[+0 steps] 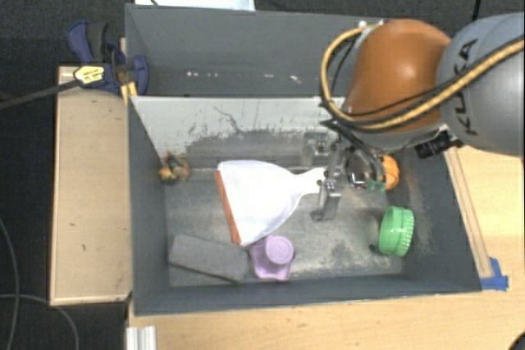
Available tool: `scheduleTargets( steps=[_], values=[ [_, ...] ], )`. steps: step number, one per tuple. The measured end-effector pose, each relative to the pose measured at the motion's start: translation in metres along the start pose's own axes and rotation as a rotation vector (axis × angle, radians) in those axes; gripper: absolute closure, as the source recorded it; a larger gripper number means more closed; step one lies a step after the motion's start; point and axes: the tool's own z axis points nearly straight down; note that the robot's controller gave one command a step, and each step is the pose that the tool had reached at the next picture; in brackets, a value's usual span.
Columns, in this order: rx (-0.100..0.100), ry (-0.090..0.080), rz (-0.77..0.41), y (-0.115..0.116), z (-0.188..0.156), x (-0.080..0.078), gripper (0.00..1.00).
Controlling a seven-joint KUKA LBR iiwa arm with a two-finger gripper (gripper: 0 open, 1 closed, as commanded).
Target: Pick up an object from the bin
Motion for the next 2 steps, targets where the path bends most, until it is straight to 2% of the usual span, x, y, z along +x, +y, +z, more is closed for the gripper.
scheduleTargets(
  steps=[1, 2],
  values=[
    [-0.001, -0.008, 0.001, -0.0002, -0.0047, -0.0015, 0.0],
    [-0.001, -0.008, 0.002, -0.0004, -0.0043, -0.0016, 0.0]
  ],
)
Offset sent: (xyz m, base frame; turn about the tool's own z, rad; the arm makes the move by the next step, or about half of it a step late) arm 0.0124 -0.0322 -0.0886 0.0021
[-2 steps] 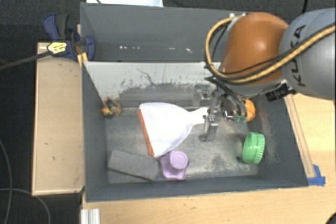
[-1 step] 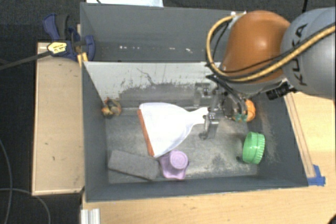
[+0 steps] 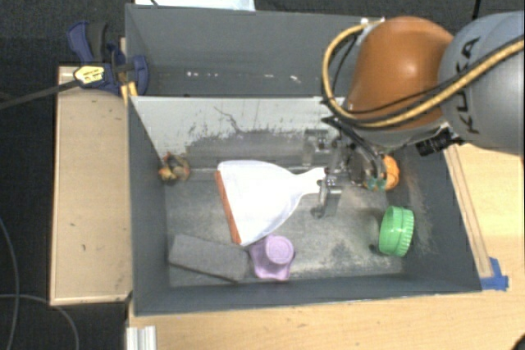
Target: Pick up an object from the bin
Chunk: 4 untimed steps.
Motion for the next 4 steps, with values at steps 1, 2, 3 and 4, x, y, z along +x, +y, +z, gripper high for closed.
scheduleTargets(
  steps=[1, 2, 3, 4],
  values=[
    [0.002, 0.017, -0.046, 0.007, 0.025, 0.009, 0.0],
    [-0.002, -0.005, -0.109, -0.023, 0.001, -0.001, 0.0],
    [0.004, -0.008, -0.122, -0.044, 0.045, 0.014, 0.0],
    [0.001, -0.005, -0.164, -0.001, 0.114, 0.004, 0.0]
  ],
)
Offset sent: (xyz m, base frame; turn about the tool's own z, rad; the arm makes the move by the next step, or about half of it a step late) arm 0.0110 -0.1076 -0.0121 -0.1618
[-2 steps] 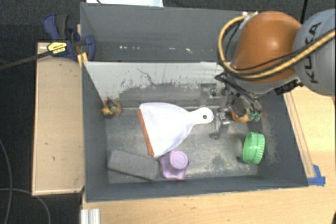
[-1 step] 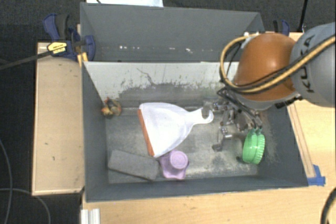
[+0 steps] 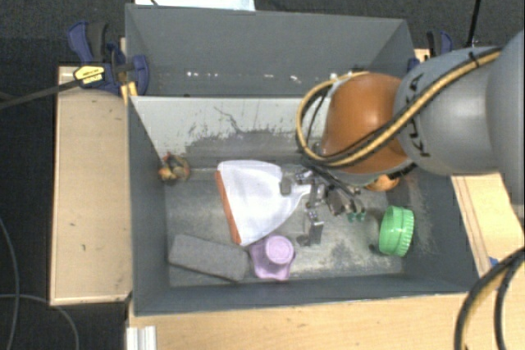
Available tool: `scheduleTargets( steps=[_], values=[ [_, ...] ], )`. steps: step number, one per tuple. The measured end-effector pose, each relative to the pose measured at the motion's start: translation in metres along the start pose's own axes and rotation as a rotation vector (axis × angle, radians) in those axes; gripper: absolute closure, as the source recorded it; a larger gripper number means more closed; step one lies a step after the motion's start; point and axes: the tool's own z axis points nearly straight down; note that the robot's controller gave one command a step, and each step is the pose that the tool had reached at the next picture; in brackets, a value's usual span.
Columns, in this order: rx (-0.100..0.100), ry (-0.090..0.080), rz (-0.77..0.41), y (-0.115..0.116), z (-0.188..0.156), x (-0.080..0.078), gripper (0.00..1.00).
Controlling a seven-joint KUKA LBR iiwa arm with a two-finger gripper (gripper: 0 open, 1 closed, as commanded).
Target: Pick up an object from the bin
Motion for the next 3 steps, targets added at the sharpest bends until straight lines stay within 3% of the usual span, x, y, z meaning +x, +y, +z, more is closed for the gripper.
scheduleTargets(
  steps=[1, 2, 3],
  values=[
    [-0.001, 0.005, 0.021, -0.0022, 0.0259, -0.0125, 1.0],
    [-0.001, 0.005, 0.023, -0.0022, 0.0258, -0.0127, 0.0],
    [-0.001, 0.005, 0.024, -0.0021, 0.0259, -0.0125, 1.0]
  ],
)
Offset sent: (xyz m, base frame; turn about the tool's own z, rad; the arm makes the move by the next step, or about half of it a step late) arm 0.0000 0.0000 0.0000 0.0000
